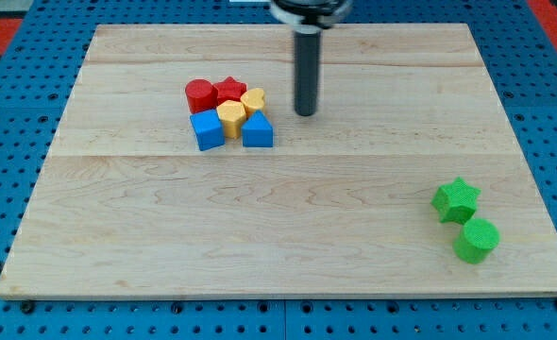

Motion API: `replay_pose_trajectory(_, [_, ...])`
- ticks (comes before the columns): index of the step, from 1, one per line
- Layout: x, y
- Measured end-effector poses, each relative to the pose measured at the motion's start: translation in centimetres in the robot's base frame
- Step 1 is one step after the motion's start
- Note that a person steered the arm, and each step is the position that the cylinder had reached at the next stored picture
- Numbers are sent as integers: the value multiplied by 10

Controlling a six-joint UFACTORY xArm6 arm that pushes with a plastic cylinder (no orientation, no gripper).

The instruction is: Move the green star to bottom center

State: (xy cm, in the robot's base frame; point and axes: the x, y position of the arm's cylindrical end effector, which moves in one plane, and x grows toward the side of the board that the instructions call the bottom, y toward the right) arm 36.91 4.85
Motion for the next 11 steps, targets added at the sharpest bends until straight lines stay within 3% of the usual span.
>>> replay_pose_trajectory(1, [1, 91])
replay_pose_trajectory(2, [57, 172])
replay_pose_trajectory(3, [123, 174])
replay_pose_trajectory(4, [151, 154])
replay_pose_trajectory(6, [152, 159])
replay_pose_trajectory(8, [177, 42])
replay_pose_trajectory(9, [175, 17])
replay_pose_trajectory(10, [192, 36])
replay_pose_trajectory(11, [207, -3])
